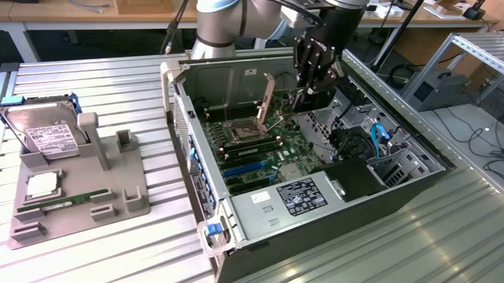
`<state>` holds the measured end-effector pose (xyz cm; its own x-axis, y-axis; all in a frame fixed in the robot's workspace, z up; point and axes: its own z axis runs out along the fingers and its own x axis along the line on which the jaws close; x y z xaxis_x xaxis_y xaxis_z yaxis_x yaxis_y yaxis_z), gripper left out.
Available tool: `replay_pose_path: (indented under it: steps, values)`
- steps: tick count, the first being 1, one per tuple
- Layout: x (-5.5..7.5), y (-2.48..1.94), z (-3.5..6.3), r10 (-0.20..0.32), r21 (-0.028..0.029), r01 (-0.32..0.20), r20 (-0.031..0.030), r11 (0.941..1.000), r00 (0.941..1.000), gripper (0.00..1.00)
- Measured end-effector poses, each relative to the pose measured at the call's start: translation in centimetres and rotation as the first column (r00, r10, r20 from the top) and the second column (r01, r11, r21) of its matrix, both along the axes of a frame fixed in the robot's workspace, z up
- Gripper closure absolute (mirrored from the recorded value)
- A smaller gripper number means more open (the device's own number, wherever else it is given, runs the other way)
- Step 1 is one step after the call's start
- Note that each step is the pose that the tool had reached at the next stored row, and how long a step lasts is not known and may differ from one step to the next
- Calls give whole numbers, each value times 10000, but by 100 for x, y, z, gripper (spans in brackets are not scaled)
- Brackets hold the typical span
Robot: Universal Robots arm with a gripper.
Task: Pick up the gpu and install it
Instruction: 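Insert the gpu into the slot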
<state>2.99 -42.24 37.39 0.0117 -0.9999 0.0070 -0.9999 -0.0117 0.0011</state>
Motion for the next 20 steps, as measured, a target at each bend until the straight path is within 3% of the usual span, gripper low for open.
replay_pose_path:
  steps: [3, 5, 6, 8, 9, 10, 20]
  values:
    - [-83, 0, -20, 1, 17, -1, 0, 10000, 10000, 73]
    - [-108, -1, -33, 0, 95, 0, -1, 10000, 10000, 73]
    - [-116, -1, -36, 0, 186, 0, 0, 9998, 10000, 73]
    - [-135, -1, -41, 1, 498, -1, 1, 9988, 10000, 73]
    - [-144, -2, -44, 1, 605, -1, 0, 9982, 10000, 73]
    - [-152, -7, -57, 1, 679, -1, 1, 9977, 10000, 73]
    - [-171, -29, -158, 1, 680, -1, 0, 9977, 10000, 73]
